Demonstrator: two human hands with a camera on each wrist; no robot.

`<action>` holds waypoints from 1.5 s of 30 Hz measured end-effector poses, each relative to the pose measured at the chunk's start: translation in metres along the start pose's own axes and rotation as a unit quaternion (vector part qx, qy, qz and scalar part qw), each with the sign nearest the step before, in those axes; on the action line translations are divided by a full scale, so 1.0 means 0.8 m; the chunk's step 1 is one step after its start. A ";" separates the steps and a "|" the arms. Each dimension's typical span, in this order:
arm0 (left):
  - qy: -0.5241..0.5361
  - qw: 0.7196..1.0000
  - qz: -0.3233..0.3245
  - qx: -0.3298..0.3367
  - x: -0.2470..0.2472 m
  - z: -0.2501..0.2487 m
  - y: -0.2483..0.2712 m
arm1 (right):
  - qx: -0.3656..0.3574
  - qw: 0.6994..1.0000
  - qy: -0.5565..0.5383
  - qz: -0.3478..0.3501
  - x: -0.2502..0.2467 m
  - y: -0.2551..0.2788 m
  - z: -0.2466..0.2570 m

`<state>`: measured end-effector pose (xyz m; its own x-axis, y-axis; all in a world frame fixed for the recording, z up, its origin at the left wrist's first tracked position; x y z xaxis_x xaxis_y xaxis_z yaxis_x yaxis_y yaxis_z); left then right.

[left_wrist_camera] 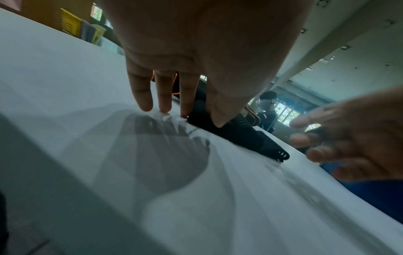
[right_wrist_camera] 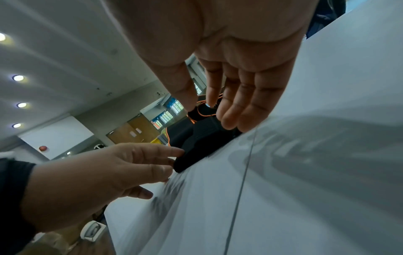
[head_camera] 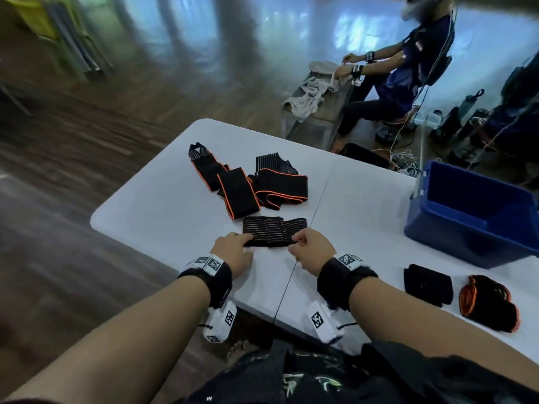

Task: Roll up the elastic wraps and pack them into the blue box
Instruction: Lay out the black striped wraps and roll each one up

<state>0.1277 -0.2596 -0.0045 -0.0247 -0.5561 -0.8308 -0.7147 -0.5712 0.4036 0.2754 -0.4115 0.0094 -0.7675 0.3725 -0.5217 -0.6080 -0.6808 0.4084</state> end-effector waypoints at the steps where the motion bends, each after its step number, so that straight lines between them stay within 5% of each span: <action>1: -0.008 1.000 0.002 0.011 0.005 0.000 0.003 | 0.001 1.000 0.025 -0.003 0.002 -0.003 0.001; 9: -0.039 0.993 0.020 0.106 0.026 0.003 0.029 | 0.032 0.987 0.156 -0.014 0.027 -0.027 0.018; 15: -0.004 0.993 0.035 0.111 0.031 0.011 0.029 | 0.018 0.976 0.214 -0.026 0.030 -0.032 0.025; 20: 0.027 0.992 0.005 0.121 0.015 0.010 0.025 | 0.002 0.987 0.142 -0.075 0.014 -0.034 0.036; 25: 0.081 0.985 -0.037 0.148 -0.019 -0.003 0.007 | -0.025 0.986 -0.049 -0.155 -0.024 -0.028 0.049; 29: 0.094 0.980 -0.069 0.160 -0.062 -0.011 -0.026 | -0.055 0.979 -0.057 -0.186 -0.047 -0.029 0.058; 35: 0.137 0.979 -0.144 0.040 -0.124 0.026 -0.098 | -0.052 0.983 -0.059 -0.165 -0.052 -0.026 0.055; 39: 0.196 0.970 -0.120 -0.073 -0.128 0.072 -0.131 | -0.046 0.985 -0.060 -0.155 -0.048 -0.021 0.045; 45: 0.177 0.977 -0.093 -0.072 -0.131 0.085 -0.174 | -0.033 0.988 -0.045 -0.145 -0.037 -0.016 0.036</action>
<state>0.1818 -0.0809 0.0000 0.3574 -0.5945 -0.7203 -0.5781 -0.7465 0.3294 0.2997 -0.3956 0.0409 -0.5802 0.6104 -0.5392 -0.7923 -0.5763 0.2003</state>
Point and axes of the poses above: each hand's wrist, its own y-axis away from the middle knuckle, its own x-axis out of the palm, z = x × y, the point moved 6 cm from there along -y, towards the middle knuckle, and after that the axes turned 5 degrees about z, right-handed, at the moved point
